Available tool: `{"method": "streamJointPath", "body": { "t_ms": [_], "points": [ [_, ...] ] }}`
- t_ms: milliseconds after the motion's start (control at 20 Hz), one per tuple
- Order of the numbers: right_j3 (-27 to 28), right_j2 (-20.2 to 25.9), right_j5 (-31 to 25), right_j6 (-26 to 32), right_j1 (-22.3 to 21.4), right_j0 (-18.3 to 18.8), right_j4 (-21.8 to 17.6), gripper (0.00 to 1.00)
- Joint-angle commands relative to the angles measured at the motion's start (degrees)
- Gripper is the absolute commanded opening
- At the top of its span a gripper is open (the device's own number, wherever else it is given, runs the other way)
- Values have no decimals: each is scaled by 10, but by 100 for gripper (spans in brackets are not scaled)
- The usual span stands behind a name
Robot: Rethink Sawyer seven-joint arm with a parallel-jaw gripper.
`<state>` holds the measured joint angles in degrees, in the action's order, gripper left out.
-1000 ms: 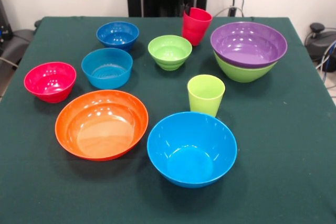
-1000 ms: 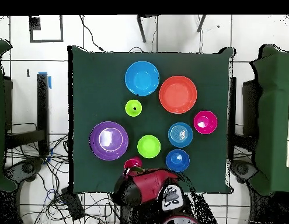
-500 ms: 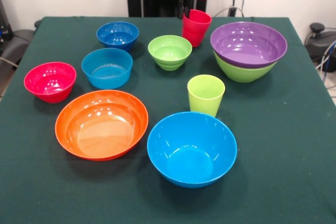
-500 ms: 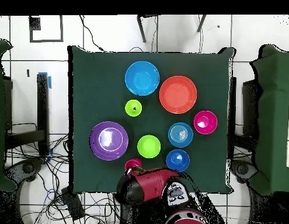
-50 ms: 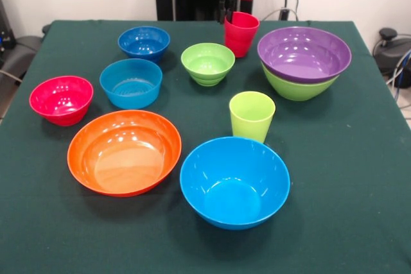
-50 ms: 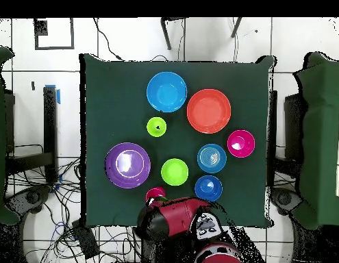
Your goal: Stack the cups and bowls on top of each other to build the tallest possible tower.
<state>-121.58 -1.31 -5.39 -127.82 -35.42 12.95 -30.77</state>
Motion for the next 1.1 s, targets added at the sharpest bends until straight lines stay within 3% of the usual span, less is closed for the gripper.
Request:
{"method": "streamJointPath", "body": {
  "t_ms": [50,300,750,1100],
  "points": [
    [30,102,-65,16,-3,17,12,0],
    [2,150,-138,31,-73,43,52,0],
    [-23,183,-282,83,-209,81,109,0],
    [-10,197,-355,94,-254,88,128,0]
  ]
}}
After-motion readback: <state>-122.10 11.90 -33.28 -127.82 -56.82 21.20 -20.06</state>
